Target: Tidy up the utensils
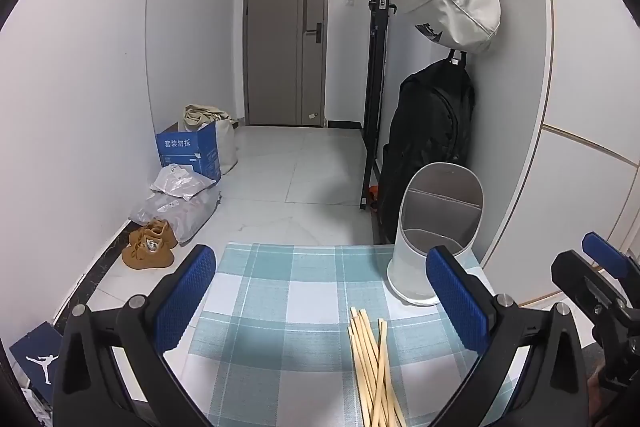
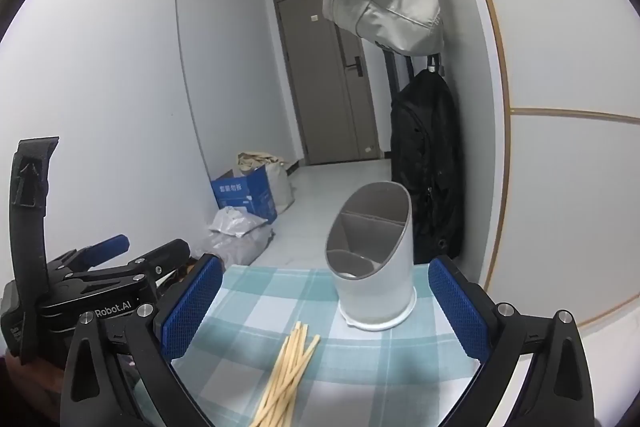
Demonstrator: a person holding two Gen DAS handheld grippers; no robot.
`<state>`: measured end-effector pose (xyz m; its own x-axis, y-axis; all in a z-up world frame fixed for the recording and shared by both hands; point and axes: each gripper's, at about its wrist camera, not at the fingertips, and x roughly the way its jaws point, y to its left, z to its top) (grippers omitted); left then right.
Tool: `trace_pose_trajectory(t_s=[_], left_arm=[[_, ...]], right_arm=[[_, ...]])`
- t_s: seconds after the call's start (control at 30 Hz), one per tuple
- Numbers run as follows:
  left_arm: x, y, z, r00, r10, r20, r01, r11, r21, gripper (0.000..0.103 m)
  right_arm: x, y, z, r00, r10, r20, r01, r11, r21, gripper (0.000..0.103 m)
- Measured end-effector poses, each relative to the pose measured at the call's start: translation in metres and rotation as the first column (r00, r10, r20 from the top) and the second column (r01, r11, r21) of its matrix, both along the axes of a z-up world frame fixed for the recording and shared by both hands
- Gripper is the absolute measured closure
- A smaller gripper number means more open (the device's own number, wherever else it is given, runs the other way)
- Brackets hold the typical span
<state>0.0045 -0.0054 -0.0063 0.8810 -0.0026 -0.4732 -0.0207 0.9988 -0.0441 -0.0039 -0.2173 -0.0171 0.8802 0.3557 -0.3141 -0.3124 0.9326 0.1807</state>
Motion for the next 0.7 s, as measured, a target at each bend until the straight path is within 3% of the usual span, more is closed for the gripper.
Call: trace_pose_trajectory(t_s=[0.7], left_arm=[[-0.0011, 0.0072, -0.0020, 1.000, 0.015, -0.001, -0.015, 1.000, -0.027, 0.001]], right_arm=[[0.0040, 0.0082, -0.0051, 1.000, -0.011, -0.015, 0.011, 0.999, -0.032, 0.000]])
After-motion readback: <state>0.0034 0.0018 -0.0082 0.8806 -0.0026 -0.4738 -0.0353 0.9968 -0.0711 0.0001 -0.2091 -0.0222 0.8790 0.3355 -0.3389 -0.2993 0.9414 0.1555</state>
